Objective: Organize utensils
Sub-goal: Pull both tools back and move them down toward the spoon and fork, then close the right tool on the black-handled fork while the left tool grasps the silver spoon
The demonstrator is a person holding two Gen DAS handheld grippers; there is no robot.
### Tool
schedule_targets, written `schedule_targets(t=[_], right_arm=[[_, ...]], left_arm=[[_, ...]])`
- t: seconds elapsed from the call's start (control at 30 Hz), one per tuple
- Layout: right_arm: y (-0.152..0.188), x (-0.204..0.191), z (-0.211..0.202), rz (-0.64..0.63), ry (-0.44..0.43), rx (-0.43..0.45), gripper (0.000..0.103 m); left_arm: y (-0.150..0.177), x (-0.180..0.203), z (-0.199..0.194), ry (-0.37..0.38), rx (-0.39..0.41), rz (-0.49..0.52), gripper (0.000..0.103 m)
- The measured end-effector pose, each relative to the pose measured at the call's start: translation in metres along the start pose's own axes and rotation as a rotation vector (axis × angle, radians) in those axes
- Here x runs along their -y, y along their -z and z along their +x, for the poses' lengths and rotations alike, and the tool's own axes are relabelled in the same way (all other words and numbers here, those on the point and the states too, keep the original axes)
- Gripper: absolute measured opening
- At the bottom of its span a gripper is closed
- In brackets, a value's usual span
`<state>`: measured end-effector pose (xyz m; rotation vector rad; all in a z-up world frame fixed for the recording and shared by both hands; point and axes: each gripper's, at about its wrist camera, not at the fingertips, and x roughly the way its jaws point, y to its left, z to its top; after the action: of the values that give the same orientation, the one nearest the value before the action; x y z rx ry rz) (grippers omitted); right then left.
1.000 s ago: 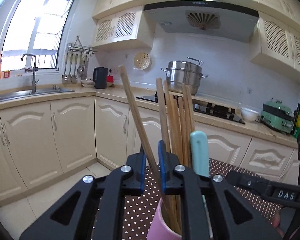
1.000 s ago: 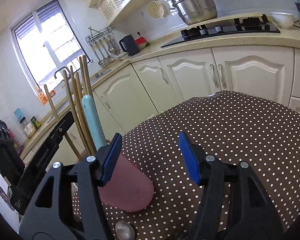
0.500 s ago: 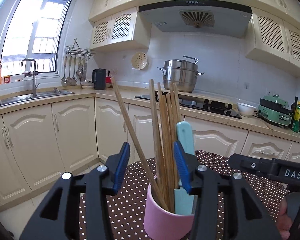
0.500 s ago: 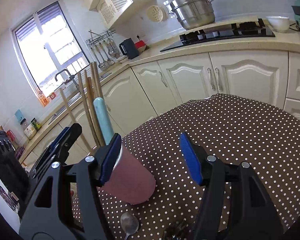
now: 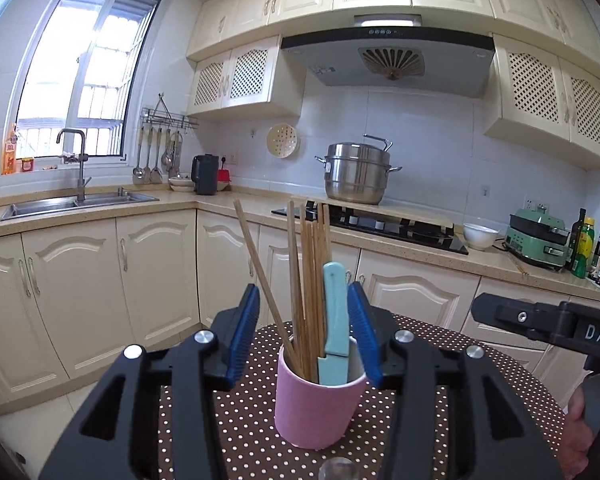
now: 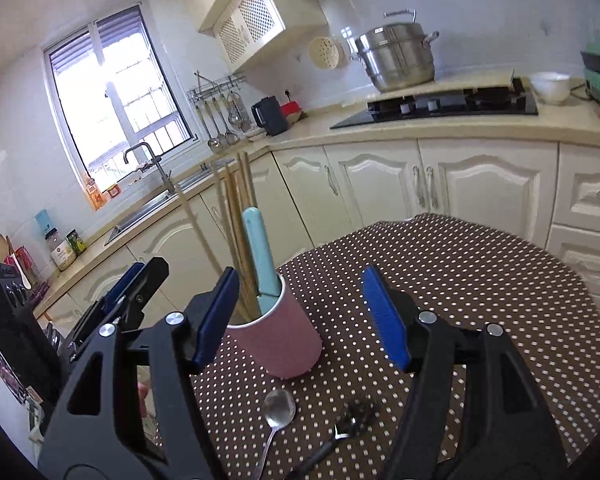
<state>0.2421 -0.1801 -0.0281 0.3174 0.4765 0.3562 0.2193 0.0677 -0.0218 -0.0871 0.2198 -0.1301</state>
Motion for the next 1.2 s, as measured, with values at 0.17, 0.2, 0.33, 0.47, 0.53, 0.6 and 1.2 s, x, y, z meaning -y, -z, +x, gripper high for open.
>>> schedule_targets(t=[0.17, 0.2, 0.33, 0.47, 0.53, 0.6, 1.2], right_arm=[[0.005, -0.005, -0.03, -0.022, 0.006, 0.022, 0.066], [0.007, -0.006, -0.035, -0.027, 0.016, 0.022, 0.066], [0.019, -0.004, -0.047, -0.031, 0.035, 0.003, 0.066], [0.032, -0.004, -0.057, -0.027, 0.06, -0.02, 0.066], [0.039, -0.004, -0.061, -0.03, 0.079, -0.038, 0.066], [0.046, -0.003, -0.064, -0.027, 0.097, -0.052, 0.066], [0.113, 0.008, -0.049, 0.007, 0.209, -0.238, 0.066]], left_arm=[[-0.005, 0.007, -0.032, 0.002, 0.013, -0.006, 0.045], [-0.005, 0.008, -0.039, 0.0, 0.016, -0.005, 0.045], [-0.001, 0.013, -0.056, -0.001, 0.007, 0.0, 0.045], [0.008, 0.016, -0.069, 0.011, -0.02, -0.008, 0.045], [0.013, 0.017, -0.072, 0.017, -0.041, -0.009, 0.045], [0.019, 0.017, -0.073, 0.021, -0.071, -0.008, 0.045], [0.069, -0.016, -0.075, 0.015, -0.228, -0.071, 0.045]])
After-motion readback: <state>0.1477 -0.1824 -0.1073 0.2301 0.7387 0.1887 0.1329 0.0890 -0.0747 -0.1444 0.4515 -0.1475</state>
